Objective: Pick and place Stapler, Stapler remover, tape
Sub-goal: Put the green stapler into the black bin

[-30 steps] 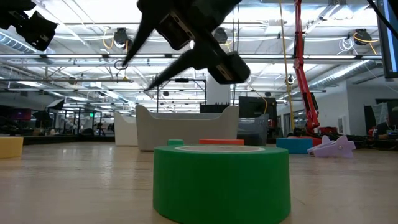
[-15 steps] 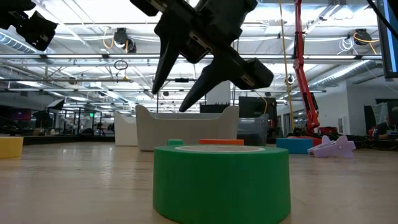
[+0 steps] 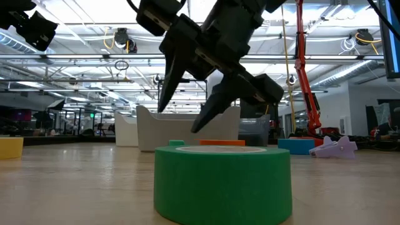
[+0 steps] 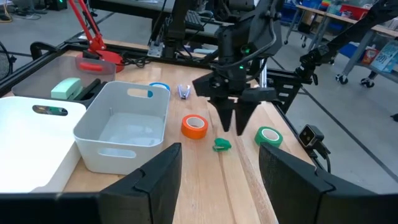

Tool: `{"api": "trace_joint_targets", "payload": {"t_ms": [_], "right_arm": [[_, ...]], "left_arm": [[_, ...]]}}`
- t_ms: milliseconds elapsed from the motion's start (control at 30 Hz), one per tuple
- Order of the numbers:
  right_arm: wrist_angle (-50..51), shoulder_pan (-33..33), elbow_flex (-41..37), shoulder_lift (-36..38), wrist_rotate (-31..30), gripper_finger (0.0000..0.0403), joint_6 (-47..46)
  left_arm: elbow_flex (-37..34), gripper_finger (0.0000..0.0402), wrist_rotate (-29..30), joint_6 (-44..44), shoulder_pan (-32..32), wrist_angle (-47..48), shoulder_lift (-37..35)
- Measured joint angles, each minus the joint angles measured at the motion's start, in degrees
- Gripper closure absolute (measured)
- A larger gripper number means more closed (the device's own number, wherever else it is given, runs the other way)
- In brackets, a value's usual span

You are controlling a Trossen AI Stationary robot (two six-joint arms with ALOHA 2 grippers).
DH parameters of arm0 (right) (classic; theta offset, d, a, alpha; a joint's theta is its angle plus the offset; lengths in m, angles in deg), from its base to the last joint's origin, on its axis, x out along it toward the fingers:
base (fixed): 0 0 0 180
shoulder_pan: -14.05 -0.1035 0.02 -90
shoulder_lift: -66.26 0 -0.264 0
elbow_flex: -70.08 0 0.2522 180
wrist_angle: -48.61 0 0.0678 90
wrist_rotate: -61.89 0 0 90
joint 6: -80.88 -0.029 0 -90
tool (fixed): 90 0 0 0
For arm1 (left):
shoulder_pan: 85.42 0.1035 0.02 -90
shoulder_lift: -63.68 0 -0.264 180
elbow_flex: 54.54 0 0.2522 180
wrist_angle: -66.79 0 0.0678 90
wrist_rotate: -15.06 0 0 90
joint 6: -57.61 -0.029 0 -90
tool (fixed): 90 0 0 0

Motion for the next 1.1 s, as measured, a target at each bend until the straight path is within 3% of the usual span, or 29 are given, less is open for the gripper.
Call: {"api": "trace_joint_targets", "payload": {"t_ms": [233,1100], "right_arm": [[-4.9,0.2,-3.1,0.0,0.0,0.0216,-2.2],[-5.4,1.3,-3.1,-1.4,-1.6,0.0220,-1.3]], "left_arm": [[0.0,0.0188,0.0,0.0,0.0,0.0,0.0],[0.0,0.0188,0.0,0.0,0.0,0.0,0.0]]}}
